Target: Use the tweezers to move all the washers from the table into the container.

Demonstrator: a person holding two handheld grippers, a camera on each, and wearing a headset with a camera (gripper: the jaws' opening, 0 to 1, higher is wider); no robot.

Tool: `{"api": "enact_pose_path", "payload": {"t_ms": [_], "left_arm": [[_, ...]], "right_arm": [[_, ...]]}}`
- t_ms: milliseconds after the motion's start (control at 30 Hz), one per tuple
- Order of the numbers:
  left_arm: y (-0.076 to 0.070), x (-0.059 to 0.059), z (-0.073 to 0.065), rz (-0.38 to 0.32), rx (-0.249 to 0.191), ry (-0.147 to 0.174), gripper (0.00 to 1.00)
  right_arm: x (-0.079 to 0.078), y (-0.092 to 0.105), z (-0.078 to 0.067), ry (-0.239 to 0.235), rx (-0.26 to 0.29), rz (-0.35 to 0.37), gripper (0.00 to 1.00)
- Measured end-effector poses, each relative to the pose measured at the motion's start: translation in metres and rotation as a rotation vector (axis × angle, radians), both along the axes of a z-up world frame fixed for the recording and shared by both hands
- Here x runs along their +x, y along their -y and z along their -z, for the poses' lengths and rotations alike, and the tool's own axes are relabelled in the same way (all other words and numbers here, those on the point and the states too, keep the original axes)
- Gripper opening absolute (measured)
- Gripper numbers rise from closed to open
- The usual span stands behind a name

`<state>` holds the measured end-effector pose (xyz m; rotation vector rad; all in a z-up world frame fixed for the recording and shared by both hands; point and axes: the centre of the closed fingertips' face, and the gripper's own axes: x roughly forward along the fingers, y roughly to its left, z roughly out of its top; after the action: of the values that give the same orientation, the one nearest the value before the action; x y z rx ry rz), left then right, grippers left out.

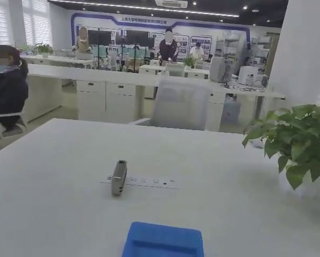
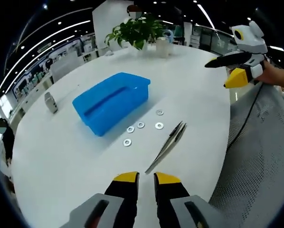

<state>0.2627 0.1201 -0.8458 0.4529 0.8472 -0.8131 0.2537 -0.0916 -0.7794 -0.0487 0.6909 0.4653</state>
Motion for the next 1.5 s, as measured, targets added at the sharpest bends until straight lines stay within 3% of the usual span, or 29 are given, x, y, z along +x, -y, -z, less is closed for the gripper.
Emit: {"api": "enact_pose_path", "payload": {"t_ms": [267, 400, 433, 500, 567, 767, 933, 1067, 1133, 1233, 1367, 1433, 1500], "left_arm": [[0.007, 0.0, 0.015, 0.088, 0.024, -0.038, 0.05], [0.008, -0.002, 0.02, 0.128, 0.064, -0.036, 0.0], [0.009, 0.0, 0.018, 0.144, 0.059, -0.015, 0.0], [0.01, -0.003, 0.018, 0.152, 0.063, -0.033, 0.0], [0.012, -0.005, 0.015, 0.181, 0.069, -0.02, 0.0], [0.019, -0.01, -0.008, 0.235, 0.074, 0.025, 0.0], [0.032, -0.019, -0.037, 0.246, 0.02, 0.079, 0.0], [0.04, -0.029, -0.06, 0.261, -0.008, 0.111, 0.0], [0.043, -0.034, -0.068, 0.267, -0.017, 0.123, 0.0], [0.048, -0.039, -0.08, 0.282, -0.028, 0.139, 0.0], [0.054, -0.046, -0.091, 0.301, -0.048, 0.15, 0.0], [0.056, -0.048, -0.094, 0.309, -0.049, 0.147, 0.0], [0.056, -0.05, -0.097, 0.316, -0.053, 0.146, 0.0]], "right_arm": [[-0.001, 0.001, 0.005, -0.023, -0.008, -0.002, 0.94], [-0.002, 0.0, 0.006, -0.025, -0.017, -0.009, 0.94], [-0.002, 0.0, 0.006, -0.027, -0.02, -0.01, 0.94], [-0.002, -0.001, 0.006, -0.026, -0.02, -0.012, 0.94], [-0.002, -0.001, 0.007, -0.028, -0.022, -0.014, 0.94], [-0.003, -0.005, 0.005, -0.021, -0.025, -0.03, 0.93], [-0.008, -0.017, 0.006, -0.032, -0.016, -0.088, 0.87], [-0.019, -0.03, 0.013, -0.061, -0.069, -0.192, 0.8], [-0.022, -0.038, 0.013, -0.037, -0.102, -0.243, 0.79], [-0.03, -0.057, 0.012, -0.057, -0.055, -0.299, 0.73], [-0.038, -0.09, 0.012, -0.082, 0.011, -0.409, 0.53], [-0.042, -0.106, 0.014, -0.088, -0.008, -0.485, 0.45], [-0.041, -0.115, 0.014, -0.06, -0.045, -0.543, 0.39]]}}
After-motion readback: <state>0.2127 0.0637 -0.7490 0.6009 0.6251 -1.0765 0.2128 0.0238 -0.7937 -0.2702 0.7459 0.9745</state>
